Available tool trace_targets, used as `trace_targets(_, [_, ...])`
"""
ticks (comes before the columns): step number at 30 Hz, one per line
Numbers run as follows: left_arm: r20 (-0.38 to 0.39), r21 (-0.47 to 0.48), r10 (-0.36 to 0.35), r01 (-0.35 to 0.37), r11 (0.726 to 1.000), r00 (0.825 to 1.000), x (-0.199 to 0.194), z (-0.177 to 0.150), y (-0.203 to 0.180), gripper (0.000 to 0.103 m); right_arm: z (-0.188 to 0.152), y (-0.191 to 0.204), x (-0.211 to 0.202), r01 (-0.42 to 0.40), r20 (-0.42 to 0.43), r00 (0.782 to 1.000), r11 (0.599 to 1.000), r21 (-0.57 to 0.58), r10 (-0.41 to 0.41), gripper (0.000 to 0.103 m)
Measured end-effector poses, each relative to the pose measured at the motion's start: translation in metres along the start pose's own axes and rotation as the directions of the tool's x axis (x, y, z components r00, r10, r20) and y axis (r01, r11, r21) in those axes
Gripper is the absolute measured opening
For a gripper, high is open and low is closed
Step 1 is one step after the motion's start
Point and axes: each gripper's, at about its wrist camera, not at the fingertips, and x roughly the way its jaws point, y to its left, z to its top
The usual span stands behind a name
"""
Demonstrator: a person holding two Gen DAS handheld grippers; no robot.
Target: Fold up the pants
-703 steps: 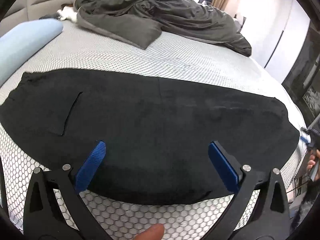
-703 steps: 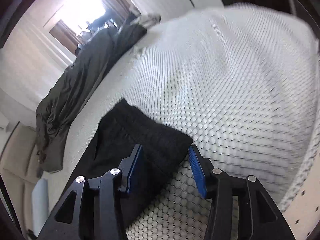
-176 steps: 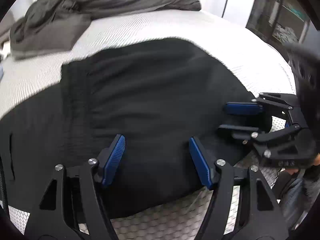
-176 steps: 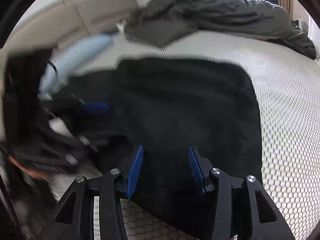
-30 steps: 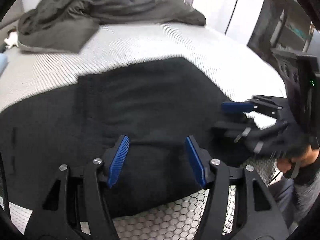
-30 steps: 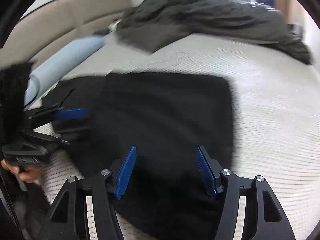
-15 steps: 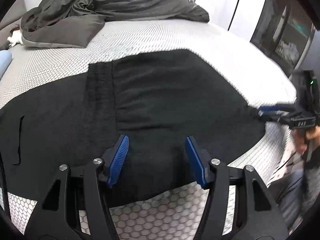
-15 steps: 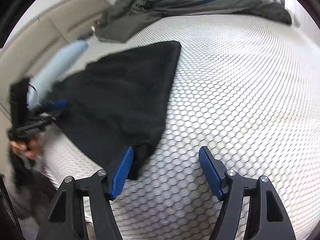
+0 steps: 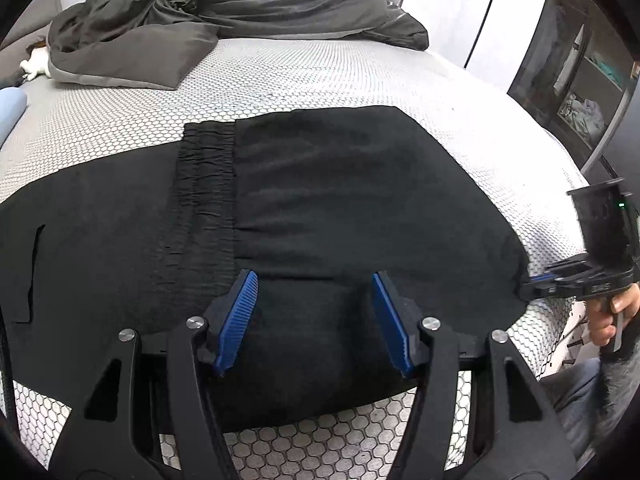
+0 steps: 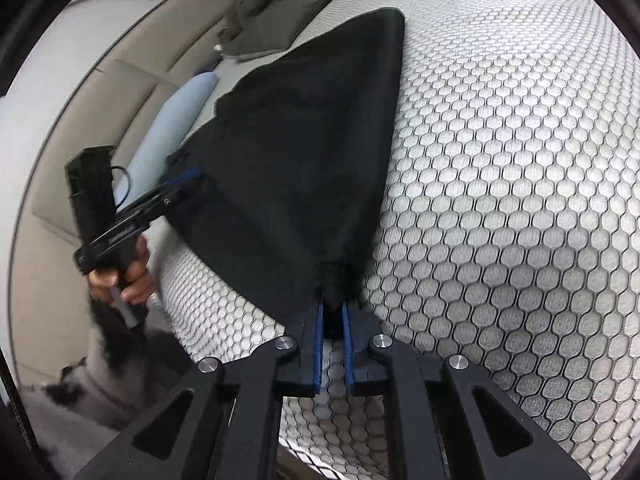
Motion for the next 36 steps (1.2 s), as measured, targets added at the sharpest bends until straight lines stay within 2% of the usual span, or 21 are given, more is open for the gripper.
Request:
trace_targets(2, [0.005,-0.006,0.002,-0.002,1.000,1.000,-0.002,0.000,0.001,0.056,0.001,0.000,-0.017,0.002,0.018,1.000,0.999,-0.032,-0.001,0.013])
trace_targets(3, [0.013,-0.006,0.003,-0.003,1.000,1.000,-0.004,0.000,0.001,0.056,0.000,-0.006,-0.030,0.015,0.047,0.999,0.999,-0.037,-0.013,0.022])
trace_targets(4, [0.021,-0.008,0.005,-0.005,1.000,1.000,-0.006,0.000,0.001,0.056,0.008,-0.007,-0.035,0.026,0.084,0.996,0.999,-0.030,-0.024,0.038])
trace_targets(6, [0.042,-0.026,0.013,-0.012,1.000,0.999,-0.012,0.002,0.005,0.056,0.018,-0.024,-0.048,0.019,0.187,0.982,1.000,0.015,-0.021,0.052])
trace_targets(9, [0.078,-0.082,0.016,-0.010,0.997,0.997,-0.022,0.005,0.019,0.056,0.040,-0.049,-0.019,-0.002,0.262,0.964,0.991,0.131,-0.032,0.052])
trace_targets(12, [0.126,-0.172,0.047,-0.024,0.985,0.991,-0.038,0.008,0.042,0.056,0.061,-0.067,0.009,-0.045,0.232,0.973,0.977,0.209,-0.005,0.051])
trace_targets(14, [0.144,-0.229,0.070,-0.036,0.973,0.987,-0.047,0.009,0.058,0.056,0.075,-0.062,0.035,-0.077,0.218,0.976,0.973,0.216,0.029,0.034])
trace_targets(15, [0.149,-0.262,0.083,-0.042,0.964,0.985,-0.051,0.008,0.068,0.056,0.083,-0.057,0.040,-0.064,0.205,0.979,0.976,0.208,0.020,0.015])
trace_targets(16, [0.155,-0.294,0.092,-0.043,0.955,0.984,-0.054,0.005,0.078,0.056,0.092,-0.047,0.044,-0.031,0.196,0.981,0.983,0.181,-0.005,0.009])
trace_targets(19, [0.144,-0.345,0.118,-0.062,0.937,0.982,-0.059,-0.002,0.099,0.056,0.111,-0.034,0.033,0.048,0.252,0.964,0.990,0.135,-0.081,0.010])
trace_targets(20, [0.137,-0.345,0.131,-0.076,0.935,0.982,-0.059,-0.005,0.105,0.056,0.117,-0.035,0.030,0.103,0.254,0.958,0.986,0.131,-0.134,0.011])
trace_targets(22, [0.116,-0.331,0.161,-0.115,0.937,0.980,-0.058,-0.011,0.112,0.056,0.122,-0.044,0.035,0.192,0.187,0.958,0.971,0.140,-0.216,0.036])
trace_targets(23, [0.101,-0.323,0.167,-0.126,0.938,0.981,-0.056,-0.013,0.115,0.056,0.122,-0.049,0.041,0.246,0.143,0.954,0.960,0.137,-0.264,0.036])
trace_targets(25, [0.082,-0.312,0.156,-0.123,0.942,0.984,-0.055,-0.017,0.116,0.056,0.118,-0.047,0.032,0.249,0.185,0.944,0.959,0.136,-0.271,0.036])
trace_targets(26, [0.083,-0.306,0.147,-0.115,0.945,0.986,-0.055,-0.019,0.114,0.056,0.115,-0.044,0.021,0.282,0.217,0.927,0.950,0.138,-0.307,0.036])
trace_targets(29, [0.105,-0.225,0.121,-0.095,0.970,0.987,-0.057,-0.019,0.091,0.056,0.099,-0.021,-0.006,0.340,0.320,0.882,0.937,0.076,-0.346,0.036])
trace_targets(30, [0.101,-0.174,0.114,-0.095,0.980,0.988,-0.054,-0.019,0.080,0.056,0.095,-0.011,-0.009,0.347,0.333,0.878,0.937,0.050,-0.343,0.037])
trace_targets(32, [0.072,-0.110,0.101,-0.092,0.990,0.992,-0.047,-0.018,0.059,0.056,0.082,0.005,-0.007,0.367,0.324,0.883,0.930,-0.031,-0.338,0.037])
trace_targets(34, [0.052,-0.091,0.087,-0.082,0.992,0.995,-0.040,-0.020,0.049,0.056,0.073,0.010,-0.002,0.390,0.298,0.885,0.920,-0.049,-0.359,0.037])
trace_targets(36, [0.030,-0.075,0.080,-0.077,0.994,0.996,-0.032,-0.022,0.044,0.056,0.067,-0.004,-0.006,0.344,0.249,0.909,0.939,-0.001,-0.333,0.037])
